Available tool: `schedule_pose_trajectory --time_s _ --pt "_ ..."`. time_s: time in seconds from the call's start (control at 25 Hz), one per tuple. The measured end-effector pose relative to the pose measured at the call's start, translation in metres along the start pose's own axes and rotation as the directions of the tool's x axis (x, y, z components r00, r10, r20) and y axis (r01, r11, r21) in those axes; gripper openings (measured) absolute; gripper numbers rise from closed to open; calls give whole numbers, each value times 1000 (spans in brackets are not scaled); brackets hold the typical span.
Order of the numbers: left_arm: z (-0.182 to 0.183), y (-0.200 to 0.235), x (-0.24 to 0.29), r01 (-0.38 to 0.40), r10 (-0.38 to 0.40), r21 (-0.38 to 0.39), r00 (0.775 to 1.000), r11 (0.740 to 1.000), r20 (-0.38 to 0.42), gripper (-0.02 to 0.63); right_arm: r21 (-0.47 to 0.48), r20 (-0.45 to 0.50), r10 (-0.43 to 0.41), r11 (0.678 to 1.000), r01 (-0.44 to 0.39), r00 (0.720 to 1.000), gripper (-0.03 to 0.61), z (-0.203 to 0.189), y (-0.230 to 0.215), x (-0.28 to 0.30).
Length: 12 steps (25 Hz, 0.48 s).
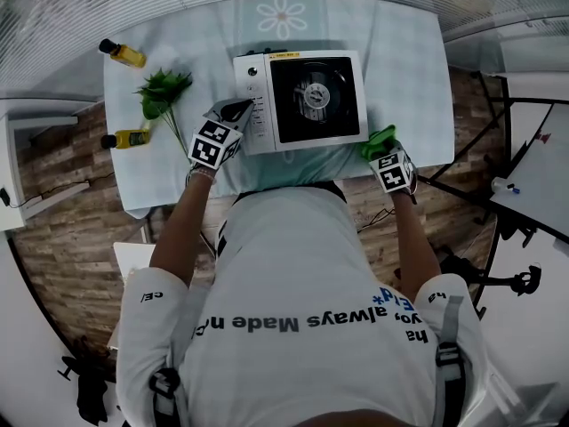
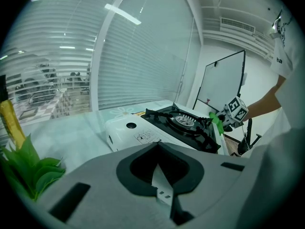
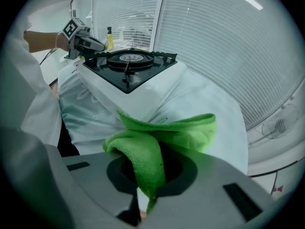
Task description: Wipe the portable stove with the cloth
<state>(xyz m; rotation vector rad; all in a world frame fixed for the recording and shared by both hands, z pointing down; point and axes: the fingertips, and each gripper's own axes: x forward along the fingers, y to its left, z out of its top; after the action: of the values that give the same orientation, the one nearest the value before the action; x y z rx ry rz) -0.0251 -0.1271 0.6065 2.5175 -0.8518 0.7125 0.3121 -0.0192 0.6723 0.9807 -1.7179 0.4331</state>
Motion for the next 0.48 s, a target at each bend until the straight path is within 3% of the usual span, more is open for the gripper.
schedule_pose_trajectory --time_s 0.48 --pt "0 1 0 -9 9 -27 1000 1000 5 12 2 36 -34 999 34 999 23 44 -35 16"
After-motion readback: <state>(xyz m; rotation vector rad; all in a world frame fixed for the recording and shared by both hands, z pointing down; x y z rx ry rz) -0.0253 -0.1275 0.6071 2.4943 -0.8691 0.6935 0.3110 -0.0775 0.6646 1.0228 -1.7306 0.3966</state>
